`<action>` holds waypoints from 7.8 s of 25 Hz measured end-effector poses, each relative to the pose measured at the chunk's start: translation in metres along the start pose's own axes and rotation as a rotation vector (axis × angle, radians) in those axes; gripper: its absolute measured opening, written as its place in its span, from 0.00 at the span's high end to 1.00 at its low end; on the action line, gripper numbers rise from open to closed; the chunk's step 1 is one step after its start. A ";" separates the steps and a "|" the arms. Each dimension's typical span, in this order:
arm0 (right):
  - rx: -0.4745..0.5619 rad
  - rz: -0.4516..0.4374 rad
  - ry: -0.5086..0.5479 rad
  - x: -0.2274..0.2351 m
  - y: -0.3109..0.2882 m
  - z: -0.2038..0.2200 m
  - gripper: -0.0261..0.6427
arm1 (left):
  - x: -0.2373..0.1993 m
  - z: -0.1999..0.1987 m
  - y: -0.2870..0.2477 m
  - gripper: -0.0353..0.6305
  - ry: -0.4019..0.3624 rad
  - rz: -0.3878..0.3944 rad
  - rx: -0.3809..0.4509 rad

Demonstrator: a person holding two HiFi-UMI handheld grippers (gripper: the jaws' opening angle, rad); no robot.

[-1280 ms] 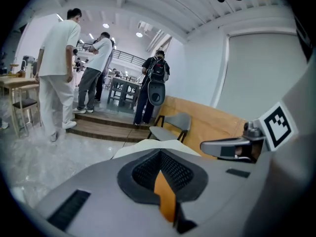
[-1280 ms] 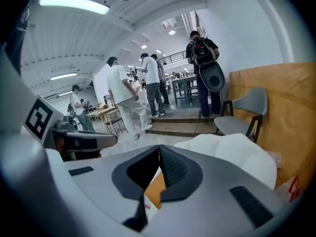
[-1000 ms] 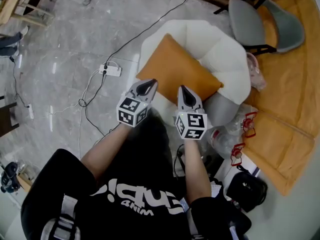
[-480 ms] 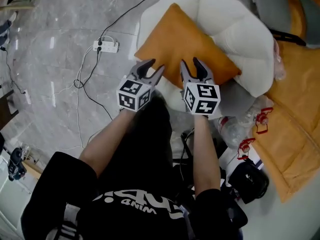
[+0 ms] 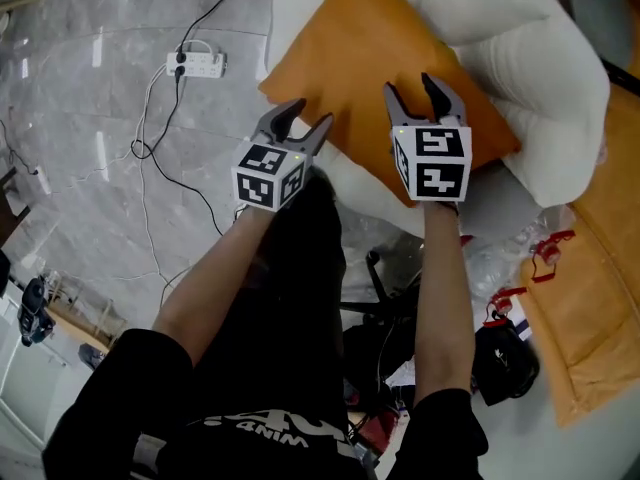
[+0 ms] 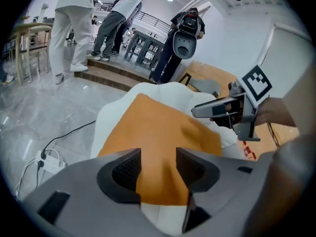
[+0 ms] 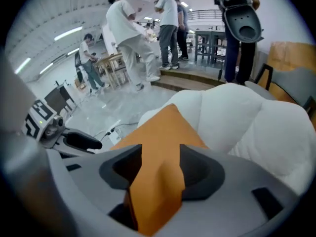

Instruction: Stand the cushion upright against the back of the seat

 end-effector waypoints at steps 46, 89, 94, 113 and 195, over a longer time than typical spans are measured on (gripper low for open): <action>-0.025 0.150 0.090 0.008 -0.023 0.049 0.92 | 0.000 0.041 -0.037 0.93 -0.214 -0.001 -0.129; 0.690 0.631 -0.762 0.117 0.251 0.108 0.92 | 0.306 -0.217 -0.048 0.93 -1.021 0.358 0.280; 0.712 0.665 -0.725 0.141 0.264 0.099 0.92 | 0.330 -0.240 -0.061 0.93 -1.048 0.374 0.327; 0.509 0.548 -0.747 0.129 0.167 0.142 0.92 | 0.279 -0.202 -0.130 0.93 -1.051 0.328 0.177; 0.793 0.197 -0.364 -0.166 0.532 -0.040 0.93 | 0.375 -0.194 0.418 0.94 -0.748 0.557 0.341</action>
Point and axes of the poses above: the fingertips, and each gripper's own axes: y backward along the fingers, x to its right, z out of its underside, the point moved 4 cm from there along y, backward along the fingers, and after that the axes turned 1 degree about -z, right-handed, at the moved point
